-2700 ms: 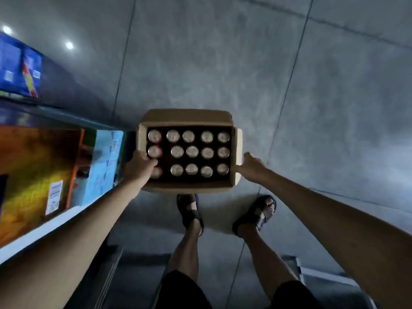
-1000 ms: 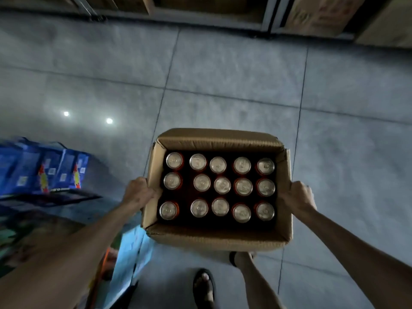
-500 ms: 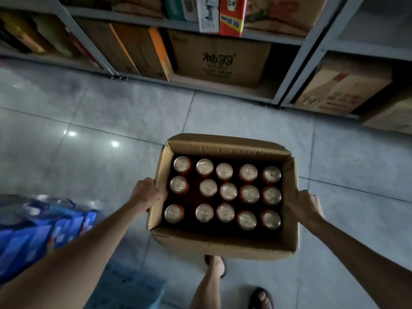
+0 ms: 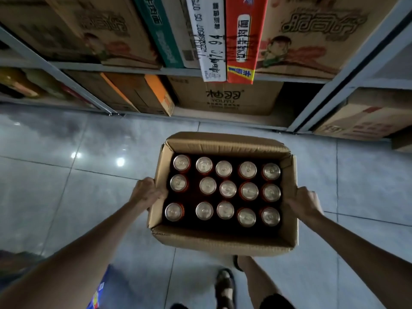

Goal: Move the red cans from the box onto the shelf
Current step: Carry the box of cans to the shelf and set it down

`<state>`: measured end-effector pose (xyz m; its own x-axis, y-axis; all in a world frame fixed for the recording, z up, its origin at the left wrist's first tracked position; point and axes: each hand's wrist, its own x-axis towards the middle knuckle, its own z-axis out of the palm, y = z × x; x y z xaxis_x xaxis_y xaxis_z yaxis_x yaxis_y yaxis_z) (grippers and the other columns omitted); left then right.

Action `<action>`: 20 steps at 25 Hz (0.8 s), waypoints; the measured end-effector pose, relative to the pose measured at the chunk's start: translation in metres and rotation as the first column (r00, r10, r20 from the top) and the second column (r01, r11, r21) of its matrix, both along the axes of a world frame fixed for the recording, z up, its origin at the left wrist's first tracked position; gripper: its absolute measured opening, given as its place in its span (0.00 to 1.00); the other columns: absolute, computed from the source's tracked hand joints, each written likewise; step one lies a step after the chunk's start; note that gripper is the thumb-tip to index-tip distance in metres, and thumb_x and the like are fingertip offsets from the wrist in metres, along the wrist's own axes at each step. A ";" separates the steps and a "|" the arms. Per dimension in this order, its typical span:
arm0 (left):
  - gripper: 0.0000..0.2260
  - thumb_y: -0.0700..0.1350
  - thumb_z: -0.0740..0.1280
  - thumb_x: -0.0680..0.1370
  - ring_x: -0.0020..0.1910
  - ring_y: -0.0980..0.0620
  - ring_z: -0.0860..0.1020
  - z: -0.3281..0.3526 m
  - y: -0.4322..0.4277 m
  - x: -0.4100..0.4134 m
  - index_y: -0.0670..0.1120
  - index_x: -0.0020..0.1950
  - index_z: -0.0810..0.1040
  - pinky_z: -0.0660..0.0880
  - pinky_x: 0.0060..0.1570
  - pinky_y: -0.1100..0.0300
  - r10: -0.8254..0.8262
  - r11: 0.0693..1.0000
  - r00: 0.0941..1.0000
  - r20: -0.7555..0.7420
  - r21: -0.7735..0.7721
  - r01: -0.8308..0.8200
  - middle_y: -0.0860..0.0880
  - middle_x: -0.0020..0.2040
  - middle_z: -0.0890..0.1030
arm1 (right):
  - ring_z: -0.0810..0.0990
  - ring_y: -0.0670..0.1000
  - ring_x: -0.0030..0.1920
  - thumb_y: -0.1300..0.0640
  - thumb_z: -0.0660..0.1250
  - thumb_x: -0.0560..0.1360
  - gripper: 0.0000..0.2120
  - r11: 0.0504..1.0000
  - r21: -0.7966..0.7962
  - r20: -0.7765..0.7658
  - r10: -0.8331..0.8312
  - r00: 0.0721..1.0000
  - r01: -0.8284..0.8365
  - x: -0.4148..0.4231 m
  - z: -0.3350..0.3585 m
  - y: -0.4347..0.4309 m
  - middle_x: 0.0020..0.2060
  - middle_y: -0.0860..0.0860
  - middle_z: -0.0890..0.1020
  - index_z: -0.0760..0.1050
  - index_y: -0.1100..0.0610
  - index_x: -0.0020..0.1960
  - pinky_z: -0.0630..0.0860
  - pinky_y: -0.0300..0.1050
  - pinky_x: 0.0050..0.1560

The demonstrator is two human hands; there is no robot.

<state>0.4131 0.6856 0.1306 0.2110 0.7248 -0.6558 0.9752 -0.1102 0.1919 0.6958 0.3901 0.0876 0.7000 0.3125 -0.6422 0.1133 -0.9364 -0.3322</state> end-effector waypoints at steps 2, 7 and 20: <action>0.09 0.40 0.74 0.68 0.35 0.45 0.79 -0.024 0.030 0.015 0.39 0.43 0.77 0.78 0.31 0.57 0.011 1.000 1.000 0.013 0.000 -0.011 0.43 0.41 0.79 | 0.79 0.67 0.50 0.59 0.68 0.73 0.13 1.000 0.001 0.016 -0.004 1.000 0.004 0.014 -0.022 0.030 0.48 0.69 0.81 0.77 0.68 0.51 0.75 0.53 0.45; 0.08 0.39 0.72 0.69 0.32 0.47 0.79 -0.116 0.092 0.037 0.38 0.44 0.76 0.77 0.25 0.57 -0.001 0.999 0.999 0.054 -0.034 0.003 0.40 0.42 0.81 | 0.79 0.67 0.51 0.58 0.69 0.73 0.13 0.998 -0.023 0.041 -0.055 0.998 0.056 0.031 -0.101 0.092 0.49 0.68 0.80 0.77 0.68 0.51 0.77 0.54 0.46; 0.09 0.34 0.68 0.70 0.42 0.36 0.82 -0.321 0.164 0.104 0.33 0.49 0.77 0.82 0.36 0.43 -0.048 0.997 0.992 0.120 -0.047 0.054 0.35 0.47 0.81 | 0.77 0.63 0.41 0.60 0.68 0.71 0.05 0.994 -0.052 0.083 -0.090 0.992 0.095 0.082 -0.289 0.149 0.39 0.62 0.76 0.75 0.63 0.40 0.69 0.46 0.38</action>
